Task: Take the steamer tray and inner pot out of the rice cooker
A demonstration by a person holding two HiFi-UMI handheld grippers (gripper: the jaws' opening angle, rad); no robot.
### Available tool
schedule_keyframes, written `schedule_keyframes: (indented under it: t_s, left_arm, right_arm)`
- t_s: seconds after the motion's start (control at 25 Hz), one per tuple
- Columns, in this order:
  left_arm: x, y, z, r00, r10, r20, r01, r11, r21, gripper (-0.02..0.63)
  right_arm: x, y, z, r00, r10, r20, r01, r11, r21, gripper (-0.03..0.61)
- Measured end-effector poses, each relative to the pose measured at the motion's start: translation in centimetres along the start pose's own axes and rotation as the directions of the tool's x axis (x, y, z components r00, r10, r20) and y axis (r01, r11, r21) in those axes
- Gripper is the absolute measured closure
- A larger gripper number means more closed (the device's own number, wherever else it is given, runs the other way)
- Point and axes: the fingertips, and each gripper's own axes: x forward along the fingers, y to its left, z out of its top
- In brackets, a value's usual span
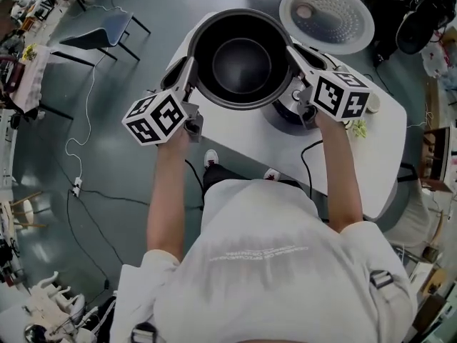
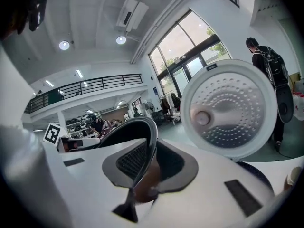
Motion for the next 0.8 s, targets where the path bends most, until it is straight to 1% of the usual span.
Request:
schedule_keyframes:
  t_s: [0.24, 0.36, 0.48, 0.6, 0.8]
  left_arm:
    - [-2.9, 7.0, 0.5, 0.997, 0.070, -0.018, -0.071, 0.996, -0.054, 0.552]
    - [-3.8, 9.9, 0.2, 0.995, 0.095, -0.034, -0.097, 0.993, -0.074, 0.554]
    - [-4.1, 12.7, 0.0, 0.993, 0.102, -0.053, -0.106, 0.989, -0.100, 0.554]
    - [-4.3, 15.7, -0.7, 0.991, 0.108, -0.077, -0.118, 0.983, -0.141, 0.555]
    - [-3.9, 19.9, -3.6, 0.983, 0.104, -0.152, -0.130, 0.976, -0.176, 0.555]
  right_arm:
    - [6.5, 4.3, -2.1, 0.997, 0.046, -0.065, -0.047, 0.999, -0.002, 0.497]
    - [9.6, 5.5, -4.1, 0.992, 0.079, -0.101, -0.075, 0.996, 0.047, 0.497]
    - [12.2, 6.7, -5.5, 0.987, 0.094, -0.129, -0.084, 0.993, 0.082, 0.497]
    - [14.5, 7.6, -7.3, 0.982, 0.086, -0.166, -0.068, 0.991, 0.115, 0.497]
    - [17.2, 7.7, -10.4, 0.976, 0.030, -0.214, -0.001, 0.991, 0.134, 0.497]
